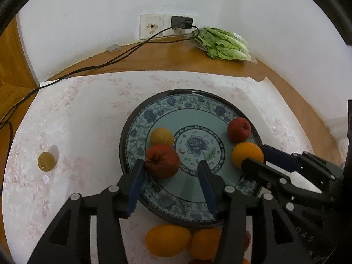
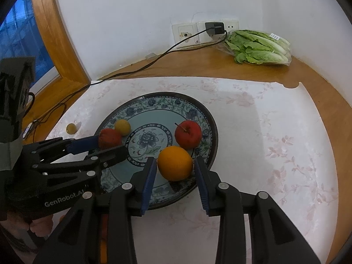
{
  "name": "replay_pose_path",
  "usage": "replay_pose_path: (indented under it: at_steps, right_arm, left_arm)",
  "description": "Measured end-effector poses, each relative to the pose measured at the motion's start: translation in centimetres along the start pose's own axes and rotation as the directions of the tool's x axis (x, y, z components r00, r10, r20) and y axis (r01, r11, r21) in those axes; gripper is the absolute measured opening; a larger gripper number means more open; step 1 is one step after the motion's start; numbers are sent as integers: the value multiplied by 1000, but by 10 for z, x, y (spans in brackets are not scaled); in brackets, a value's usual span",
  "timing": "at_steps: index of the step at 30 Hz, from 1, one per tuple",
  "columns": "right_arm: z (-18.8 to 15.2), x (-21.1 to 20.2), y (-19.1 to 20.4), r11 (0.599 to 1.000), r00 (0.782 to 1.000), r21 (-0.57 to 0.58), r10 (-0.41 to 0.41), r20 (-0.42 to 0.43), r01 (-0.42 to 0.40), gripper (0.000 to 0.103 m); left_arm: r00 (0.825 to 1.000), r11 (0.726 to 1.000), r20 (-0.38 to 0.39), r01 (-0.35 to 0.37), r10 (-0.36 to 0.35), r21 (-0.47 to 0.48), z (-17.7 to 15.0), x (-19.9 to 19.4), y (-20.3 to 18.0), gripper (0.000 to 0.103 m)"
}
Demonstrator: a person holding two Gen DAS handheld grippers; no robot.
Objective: Organize fruits
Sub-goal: 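Carry the red apple and the orange over the plate with both tools, then open both tools to set the apple and orange on the plate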
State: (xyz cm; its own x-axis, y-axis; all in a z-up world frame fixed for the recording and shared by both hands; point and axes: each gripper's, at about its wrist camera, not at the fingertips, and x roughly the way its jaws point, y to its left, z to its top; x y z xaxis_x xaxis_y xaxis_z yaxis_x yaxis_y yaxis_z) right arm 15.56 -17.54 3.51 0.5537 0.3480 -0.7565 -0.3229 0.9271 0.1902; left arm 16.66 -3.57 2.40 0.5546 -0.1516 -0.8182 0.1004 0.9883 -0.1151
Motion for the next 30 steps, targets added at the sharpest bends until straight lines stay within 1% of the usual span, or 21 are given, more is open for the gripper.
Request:
replay_pose_path:
  at_steps: [4, 7, 18, 25, 30]
  right_arm:
    - [-1, -7, 0, 1000, 1000, 5, -6, 13, 6, 45]
    - [-1, -13, -1, 1000, 1000, 16, 2, 19, -2, 45]
    - [-4, -35, 6, 1000, 999, 11, 9, 52, -10, 45]
    - [-11, -50, 14, 1000, 998, 6, 6, 61, -7, 45]
    - [-16, -60, 21, 1000, 998, 3, 6, 63, -7, 45]
  left_arm:
    - [1000, 1000, 1, 5, -5, -4, -1, -6, 1, 57]
    - [1000, 1000, 1, 12, -12, 2, -3, -12, 0, 59]
    - [1000, 1000, 19, 20, -20, 8, -7, -37, 2, 59]
    - [1000, 1000, 27, 13, -13, -12, -13, -52, 13, 59]
    - [999, 1000, 39, -5, 6, -27, -18, -64, 27, 59]
